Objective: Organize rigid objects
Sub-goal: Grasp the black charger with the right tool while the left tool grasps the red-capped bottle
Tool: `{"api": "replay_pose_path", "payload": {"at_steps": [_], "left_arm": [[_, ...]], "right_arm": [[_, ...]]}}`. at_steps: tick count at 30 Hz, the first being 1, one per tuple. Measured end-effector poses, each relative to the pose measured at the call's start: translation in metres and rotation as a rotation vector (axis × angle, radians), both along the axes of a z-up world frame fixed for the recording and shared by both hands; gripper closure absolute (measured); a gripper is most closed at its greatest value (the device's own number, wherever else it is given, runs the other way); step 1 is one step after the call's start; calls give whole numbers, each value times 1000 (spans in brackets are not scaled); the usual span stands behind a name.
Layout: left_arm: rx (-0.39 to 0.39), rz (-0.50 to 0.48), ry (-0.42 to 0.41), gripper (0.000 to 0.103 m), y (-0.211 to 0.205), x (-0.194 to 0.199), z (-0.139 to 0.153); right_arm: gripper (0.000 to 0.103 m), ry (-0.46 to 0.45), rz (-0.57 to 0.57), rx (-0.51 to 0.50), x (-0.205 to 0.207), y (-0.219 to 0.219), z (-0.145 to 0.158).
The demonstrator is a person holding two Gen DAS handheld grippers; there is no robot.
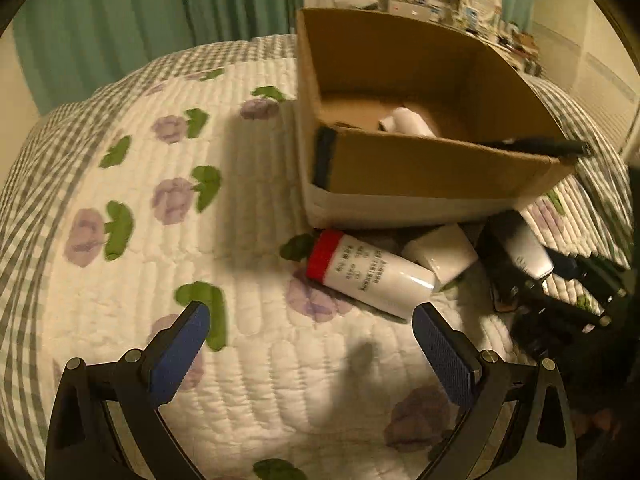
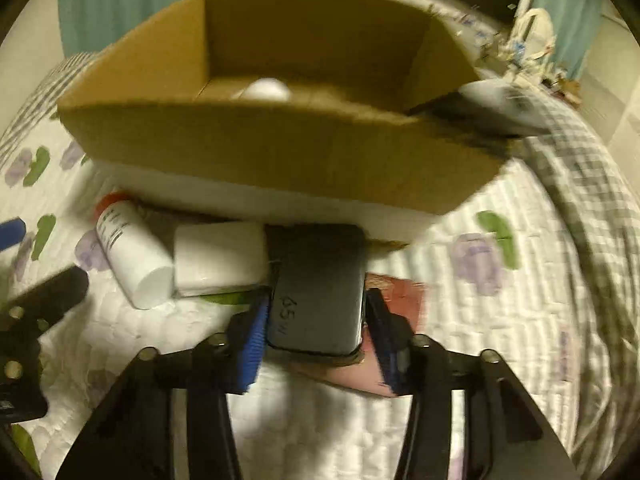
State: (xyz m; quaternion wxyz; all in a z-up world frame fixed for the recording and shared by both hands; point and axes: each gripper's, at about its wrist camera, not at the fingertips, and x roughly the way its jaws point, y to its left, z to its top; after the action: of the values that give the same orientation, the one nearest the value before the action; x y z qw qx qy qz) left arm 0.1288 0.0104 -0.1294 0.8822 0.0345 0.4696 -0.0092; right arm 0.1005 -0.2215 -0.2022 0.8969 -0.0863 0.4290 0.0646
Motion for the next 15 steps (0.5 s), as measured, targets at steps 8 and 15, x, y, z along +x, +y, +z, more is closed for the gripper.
{"api": "replay_pose_path", "payload": {"at_steps": [8,15], "left_arm": [[27,-92,11,0,-36,29,-11],[82,-153,43,0,-46,44,-28]], "right_arm": [[59,21,-51,137,-3,-40,10],[59,28,-45,140,5,-34,12]]}}
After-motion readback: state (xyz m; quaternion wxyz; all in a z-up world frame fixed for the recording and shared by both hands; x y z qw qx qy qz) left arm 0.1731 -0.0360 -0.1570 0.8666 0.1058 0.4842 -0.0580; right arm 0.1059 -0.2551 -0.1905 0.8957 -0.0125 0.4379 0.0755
